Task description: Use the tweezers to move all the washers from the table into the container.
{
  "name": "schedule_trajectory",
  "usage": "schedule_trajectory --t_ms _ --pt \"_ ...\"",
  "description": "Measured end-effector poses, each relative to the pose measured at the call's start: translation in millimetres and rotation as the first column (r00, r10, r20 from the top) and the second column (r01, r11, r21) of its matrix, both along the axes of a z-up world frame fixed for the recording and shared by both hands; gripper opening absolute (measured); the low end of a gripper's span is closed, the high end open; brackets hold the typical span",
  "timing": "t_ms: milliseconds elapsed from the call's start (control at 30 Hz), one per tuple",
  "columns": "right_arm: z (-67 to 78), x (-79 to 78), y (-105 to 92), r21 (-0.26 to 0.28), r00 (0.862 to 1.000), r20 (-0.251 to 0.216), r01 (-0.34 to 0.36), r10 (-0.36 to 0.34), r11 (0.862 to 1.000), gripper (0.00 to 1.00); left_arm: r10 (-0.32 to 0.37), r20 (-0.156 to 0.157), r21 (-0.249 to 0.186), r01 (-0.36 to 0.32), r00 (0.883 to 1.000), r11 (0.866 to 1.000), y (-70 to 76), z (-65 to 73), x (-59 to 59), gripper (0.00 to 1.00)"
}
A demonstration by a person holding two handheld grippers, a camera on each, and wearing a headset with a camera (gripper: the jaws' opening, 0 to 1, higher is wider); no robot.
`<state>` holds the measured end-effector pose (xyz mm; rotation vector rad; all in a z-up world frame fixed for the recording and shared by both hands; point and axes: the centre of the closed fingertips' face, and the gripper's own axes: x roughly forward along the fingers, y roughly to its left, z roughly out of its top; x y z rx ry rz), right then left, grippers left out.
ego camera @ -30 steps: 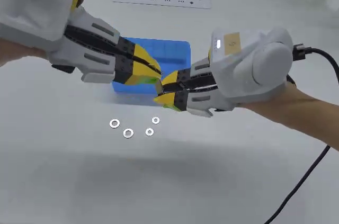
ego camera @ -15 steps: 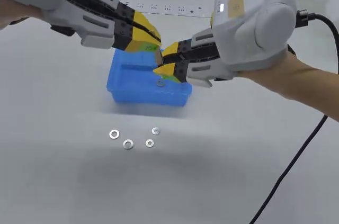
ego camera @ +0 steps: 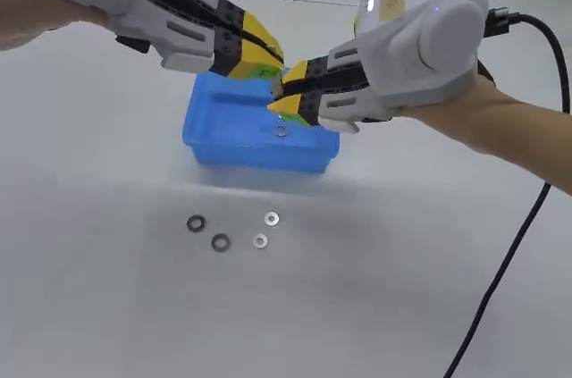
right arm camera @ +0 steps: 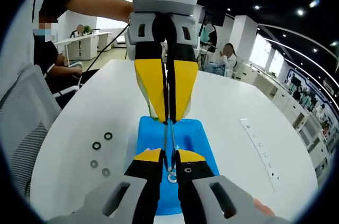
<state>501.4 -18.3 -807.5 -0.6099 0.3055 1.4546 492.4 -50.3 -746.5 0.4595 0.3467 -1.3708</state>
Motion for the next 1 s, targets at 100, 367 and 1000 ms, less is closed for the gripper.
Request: schedule_trajectory --t_ms 100,367,1000 --pt "-10.9 2.9 2.7 -0.014 1.000 -0.008 -0.003 0.003 1.000 0.11 0.010 -0.023 0.002 -0.010 1.000 1.000 2.6 -10.4 5.7 0.06" --pt "-32.1 5.7 0.4 -0.043 0.999 -0.037 -0.007 0.005 0.999 0.11 0.021 -0.059 -0.002 -0.021 0.998 1.000 3.6 -31.1 11.1 0.06" --pt "-25.7 4.8 -6.2 -0.038 0.999 -0.032 0.029 -0.030 0.999 0.12 0.022 -0.035 -0.001 -0.022 0.999 1.000 -1.7 -23.3 10.6 0.06"
